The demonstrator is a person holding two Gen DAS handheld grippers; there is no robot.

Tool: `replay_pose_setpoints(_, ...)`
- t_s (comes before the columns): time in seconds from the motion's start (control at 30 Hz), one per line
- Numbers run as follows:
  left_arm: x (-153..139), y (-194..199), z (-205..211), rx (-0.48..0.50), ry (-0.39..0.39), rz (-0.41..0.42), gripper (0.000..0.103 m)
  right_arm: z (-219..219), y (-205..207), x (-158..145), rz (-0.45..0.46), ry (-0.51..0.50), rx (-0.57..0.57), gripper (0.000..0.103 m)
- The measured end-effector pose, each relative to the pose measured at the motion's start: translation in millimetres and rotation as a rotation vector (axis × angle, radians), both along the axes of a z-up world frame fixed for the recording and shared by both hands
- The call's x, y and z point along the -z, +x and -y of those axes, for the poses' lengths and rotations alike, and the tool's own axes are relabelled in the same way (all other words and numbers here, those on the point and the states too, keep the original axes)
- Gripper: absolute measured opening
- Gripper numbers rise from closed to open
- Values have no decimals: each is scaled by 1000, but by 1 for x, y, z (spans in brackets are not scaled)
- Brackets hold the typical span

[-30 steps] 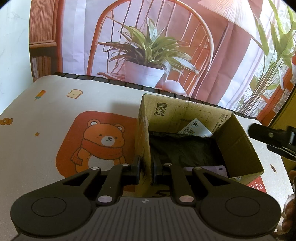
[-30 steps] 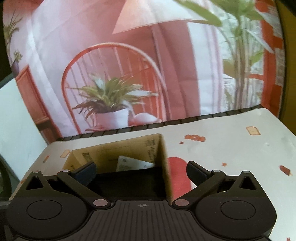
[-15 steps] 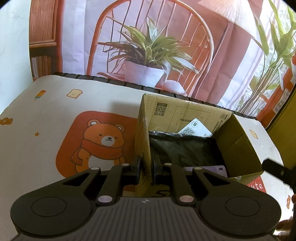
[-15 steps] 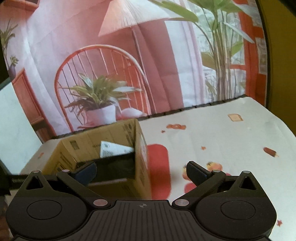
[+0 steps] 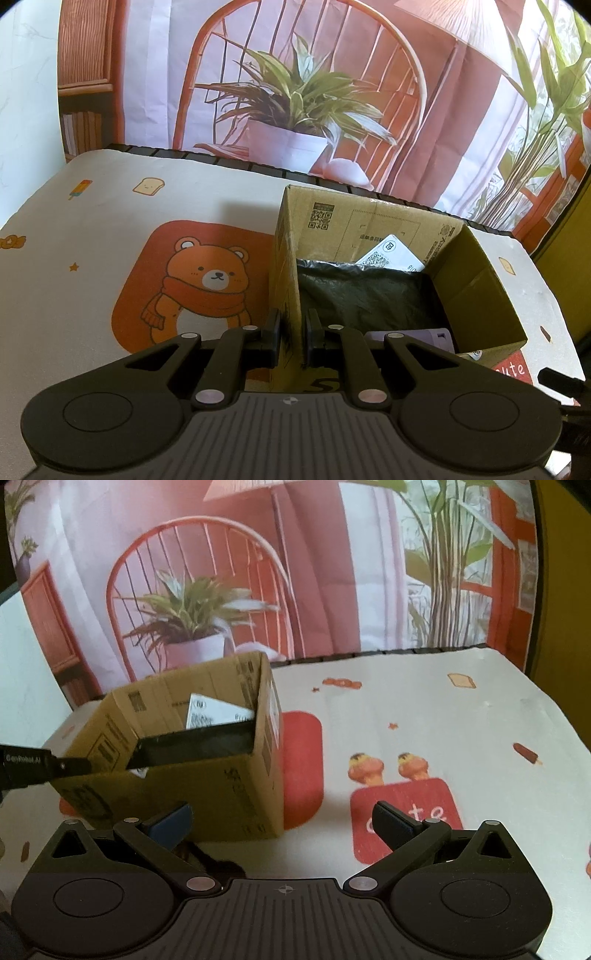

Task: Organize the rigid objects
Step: 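Move the right gripper back down to the white block eraser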

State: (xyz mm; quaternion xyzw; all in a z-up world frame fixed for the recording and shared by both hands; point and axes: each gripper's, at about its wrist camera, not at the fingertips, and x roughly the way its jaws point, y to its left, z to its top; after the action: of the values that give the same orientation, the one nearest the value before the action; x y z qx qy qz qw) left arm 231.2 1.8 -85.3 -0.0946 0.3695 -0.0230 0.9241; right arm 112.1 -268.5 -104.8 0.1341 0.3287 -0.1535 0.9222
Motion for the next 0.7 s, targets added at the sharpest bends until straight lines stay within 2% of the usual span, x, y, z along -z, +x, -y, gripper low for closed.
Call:
replay_pose_setpoints(0.3,0,0,0,0,0,1,14,-1,-3,7,-65,-10,38,103)
replay_pose_setpoints(0.7,0,0,0,-1,0,1,14,-2,-7,13,-118,-19,28,103)
